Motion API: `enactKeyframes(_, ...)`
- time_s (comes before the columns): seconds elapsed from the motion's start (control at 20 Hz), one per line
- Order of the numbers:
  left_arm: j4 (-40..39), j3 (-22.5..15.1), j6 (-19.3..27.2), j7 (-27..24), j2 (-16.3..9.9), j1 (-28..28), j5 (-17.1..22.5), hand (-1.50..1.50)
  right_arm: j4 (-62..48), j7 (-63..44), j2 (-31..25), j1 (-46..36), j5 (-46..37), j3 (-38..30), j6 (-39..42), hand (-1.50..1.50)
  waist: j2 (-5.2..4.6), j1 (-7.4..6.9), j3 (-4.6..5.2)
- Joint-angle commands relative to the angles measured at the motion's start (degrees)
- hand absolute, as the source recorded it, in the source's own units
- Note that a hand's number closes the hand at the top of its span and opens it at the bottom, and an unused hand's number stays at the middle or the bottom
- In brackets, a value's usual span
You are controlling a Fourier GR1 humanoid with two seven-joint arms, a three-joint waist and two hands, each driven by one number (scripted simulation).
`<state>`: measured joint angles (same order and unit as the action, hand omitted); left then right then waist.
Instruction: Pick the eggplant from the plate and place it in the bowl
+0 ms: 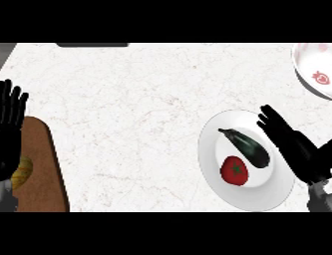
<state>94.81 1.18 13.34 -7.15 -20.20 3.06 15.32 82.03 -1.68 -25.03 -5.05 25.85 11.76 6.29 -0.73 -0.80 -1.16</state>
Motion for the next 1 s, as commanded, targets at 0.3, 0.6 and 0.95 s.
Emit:
enactKeyframes(0.3,-2.81,-5.15,-1.93,4.83,-4.50,4.14,-6.36,0.00,0.43,-0.28,-10.78,-22.41,-7.87,5.61,22.50,1.50,0.06,-5.38,0.95)
enactKeyframes(0.6,-4.37,-9.47,0.64,9.03,-3.22,8.09,-11.47,0.00,-17.49,11.06,-9.29,-27.66,2.69,3.11,45.92,-1.50,-1.74,-4.50,0.59)
enactKeyframes(0.95,-3.18,-10.99,1.31,14.15,-2.74,11.40,-12.72,0.00,-19.31,16.97,-13.38,-39.90,-8.84,5.56,56.45,-1.50,-1.12,-5.45,0.74)
